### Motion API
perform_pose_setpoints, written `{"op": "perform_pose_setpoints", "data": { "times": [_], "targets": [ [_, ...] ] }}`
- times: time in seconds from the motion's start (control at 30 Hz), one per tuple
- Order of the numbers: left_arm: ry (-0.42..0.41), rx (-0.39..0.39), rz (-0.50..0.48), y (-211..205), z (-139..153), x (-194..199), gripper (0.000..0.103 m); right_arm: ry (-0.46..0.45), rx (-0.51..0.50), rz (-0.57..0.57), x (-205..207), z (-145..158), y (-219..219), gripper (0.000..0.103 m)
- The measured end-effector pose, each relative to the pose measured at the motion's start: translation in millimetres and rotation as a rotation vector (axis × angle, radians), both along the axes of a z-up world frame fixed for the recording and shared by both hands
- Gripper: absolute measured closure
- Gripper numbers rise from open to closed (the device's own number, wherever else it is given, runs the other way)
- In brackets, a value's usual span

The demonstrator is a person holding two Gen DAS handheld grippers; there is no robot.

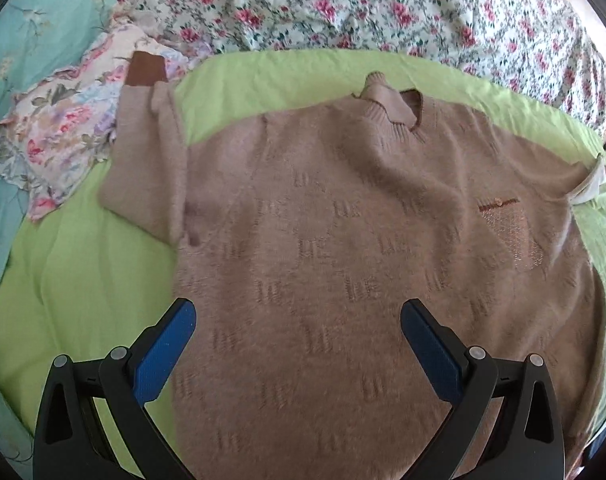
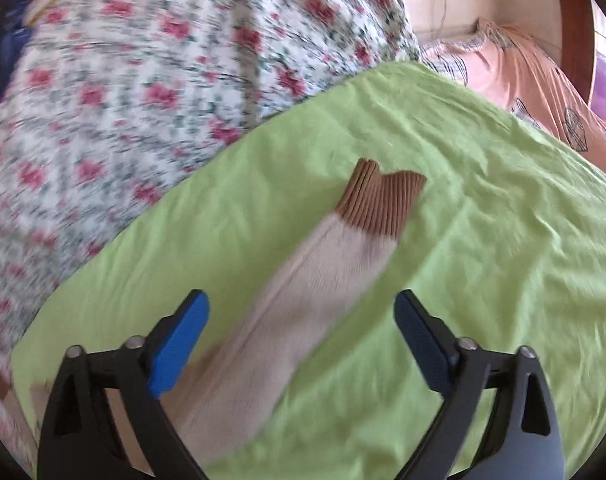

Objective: Fold small clothes
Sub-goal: 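Grasp the brown sleeve cuff with the right gripper, then carry the sleeve across the sweater body with the right gripper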

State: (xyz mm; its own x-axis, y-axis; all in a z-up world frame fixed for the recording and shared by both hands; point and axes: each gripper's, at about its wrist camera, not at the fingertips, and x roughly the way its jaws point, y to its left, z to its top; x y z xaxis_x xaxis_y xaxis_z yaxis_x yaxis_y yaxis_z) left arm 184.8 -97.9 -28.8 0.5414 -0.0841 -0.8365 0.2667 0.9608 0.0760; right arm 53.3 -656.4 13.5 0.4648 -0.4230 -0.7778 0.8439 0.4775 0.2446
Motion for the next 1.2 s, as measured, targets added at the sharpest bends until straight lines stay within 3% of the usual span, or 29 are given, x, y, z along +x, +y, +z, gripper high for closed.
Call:
{"op": "perform_pose_setpoints", "data": {
  "times": [0.03,0.07,0.17,0.27,0.4,0.63,0.93,1.17,1.2],
  "targets": [
    [0.006,0.009,-0.006,-4.0,-3.9,0.8,0.001,0.019,0.016,-0.012,5.7,-7.3,-11.9,0.023],
    [0.012,0.016,-0.013,-6.5,-7.1,3.0,0.001,0.048,0.03,-0.027,10.0,-15.3,-23.1,0.034],
    [0.019,0.023,-0.031,-13.1,-13.3,5.6,0.001,0.055,0.043,-0.036,11.1,-31.1,-37.8,0.088],
    [0.012,0.025,-0.04,-16.9,-15.7,6.2,0.001,0.002,-0.018,0.001,6.6,-23.3,-21.6,0.091],
    [0.009,0.007,-0.047,-17.1,-15.4,4.4,0.001,-0.128,-0.013,0.152,11.2,-8.8,19.5,0.092],
    [-0.003,-0.06,-0.027,-5.0,-5.4,-1.8,0.001,-0.24,0.07,0.499,71.3,3.5,146.0,0.092],
    [0.0,-0.158,0.032,29.0,-1.1,-3.5,0.001,-0.273,0.202,0.892,147.7,-18.3,333.2,0.092],
    [0.038,-0.282,0.056,55.7,-8.5,5.0,0.001,-0.211,0.279,1.096,156.1,-58.4,418.5,0.092],
    [0.054,-0.308,0.056,58.7,-10.9,7.2,0.001,-0.188,0.282,1.119,155.4,-64.0,426.6,0.088]
  ]
}}
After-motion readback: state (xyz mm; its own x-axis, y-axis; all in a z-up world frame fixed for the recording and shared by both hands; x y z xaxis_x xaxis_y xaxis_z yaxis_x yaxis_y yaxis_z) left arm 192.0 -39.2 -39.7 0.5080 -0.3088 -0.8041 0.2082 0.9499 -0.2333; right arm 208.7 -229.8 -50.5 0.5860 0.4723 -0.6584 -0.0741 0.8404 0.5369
